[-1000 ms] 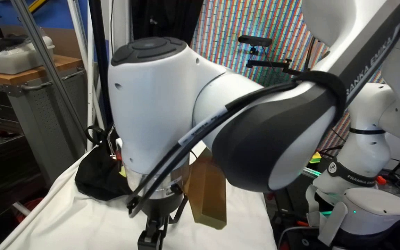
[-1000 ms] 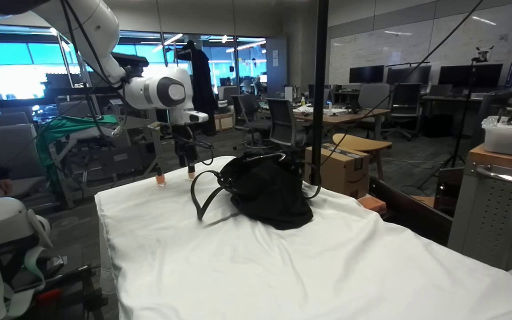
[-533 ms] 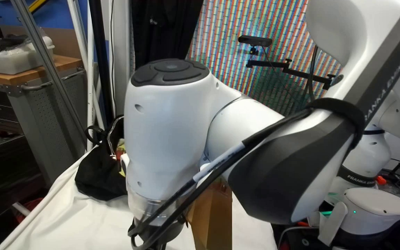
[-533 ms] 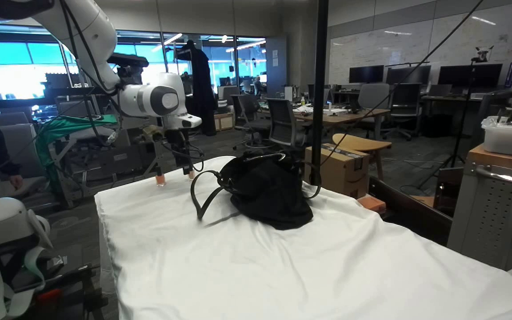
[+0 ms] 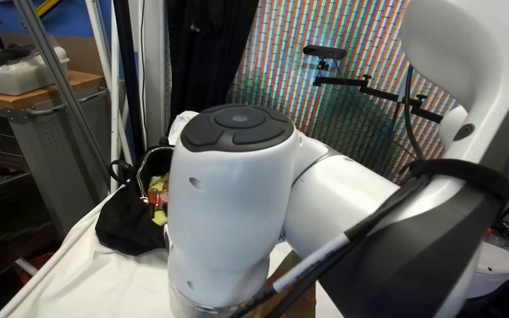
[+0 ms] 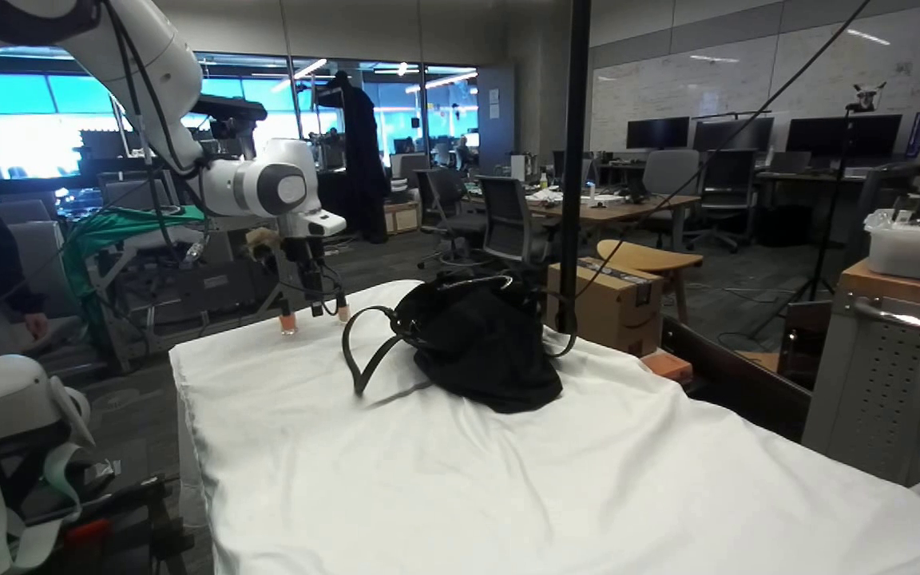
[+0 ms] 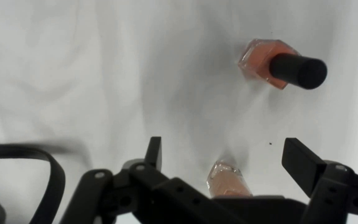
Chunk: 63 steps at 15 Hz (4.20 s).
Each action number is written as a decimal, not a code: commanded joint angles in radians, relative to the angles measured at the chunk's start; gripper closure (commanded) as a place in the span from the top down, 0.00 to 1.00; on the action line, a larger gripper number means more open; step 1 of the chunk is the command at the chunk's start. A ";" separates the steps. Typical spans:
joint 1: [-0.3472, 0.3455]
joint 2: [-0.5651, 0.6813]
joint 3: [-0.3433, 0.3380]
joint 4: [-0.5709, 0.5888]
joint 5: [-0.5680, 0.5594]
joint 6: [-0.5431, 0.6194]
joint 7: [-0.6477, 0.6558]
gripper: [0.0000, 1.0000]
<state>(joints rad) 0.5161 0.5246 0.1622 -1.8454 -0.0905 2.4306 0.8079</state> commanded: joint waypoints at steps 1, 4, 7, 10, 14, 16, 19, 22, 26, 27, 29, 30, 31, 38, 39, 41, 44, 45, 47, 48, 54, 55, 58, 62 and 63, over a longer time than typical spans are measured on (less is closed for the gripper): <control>0.027 -0.009 0.011 -0.009 0.025 0.019 0.057 1.00; 0.049 -0.004 0.016 -0.005 0.019 0.018 0.094 1.00; 0.062 0.003 0.018 -0.006 0.020 0.025 0.116 1.00; 0.067 0.014 0.019 -0.011 0.026 0.036 0.127 1.00; 0.064 0.039 0.025 -0.018 0.038 0.069 0.122 1.00; 0.062 0.052 0.026 -0.021 0.047 0.083 0.118 1.00; 0.060 0.063 0.026 -0.027 0.073 0.099 0.116 1.00; 0.060 0.060 0.024 -0.031 0.088 0.106 0.115 1.00; 0.061 0.055 0.021 -0.034 0.094 0.102 0.116 1.00; 0.062 0.054 0.020 -0.035 0.093 0.100 0.118 0.75; 0.062 0.053 0.019 -0.035 0.092 0.100 0.118 0.69; 0.061 0.053 0.019 -0.036 0.093 0.100 0.118 0.60; 0.062 0.053 0.019 -0.037 0.092 0.100 0.120 0.54; 0.061 0.050 0.019 -0.033 0.091 0.090 0.119 0.15; 0.061 0.049 0.018 -0.034 0.091 0.089 0.118 0.15; 0.058 0.042 0.018 -0.036 0.092 0.085 0.116 0.15; 0.045 0.031 0.018 -0.042 0.100 0.089 0.115 0.15; 0.040 0.028 0.016 -0.045 0.103 0.095 0.119 0.15; 0.028 0.020 0.013 -0.053 0.112 0.107 0.125 0.15; 0.022 0.015 0.009 -0.058 0.114 0.114 0.131 0.15; -0.077 -0.062 -0.005 -0.112 0.129 0.138 0.083 0.15; -0.093 -0.076 -0.013 -0.120 0.125 0.139 0.079 0.15; -0.159 -0.126 -0.031 -0.136 0.126 0.126 0.036 0.15; -0.243 -0.176 -0.054 -0.131 0.132 0.106 -0.048 0.15; -0.258 -0.182 -0.064 -0.124 0.129 0.102 -0.059 0.15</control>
<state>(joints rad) 0.2979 0.4009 0.1117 -1.9487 0.0059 2.5437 0.8151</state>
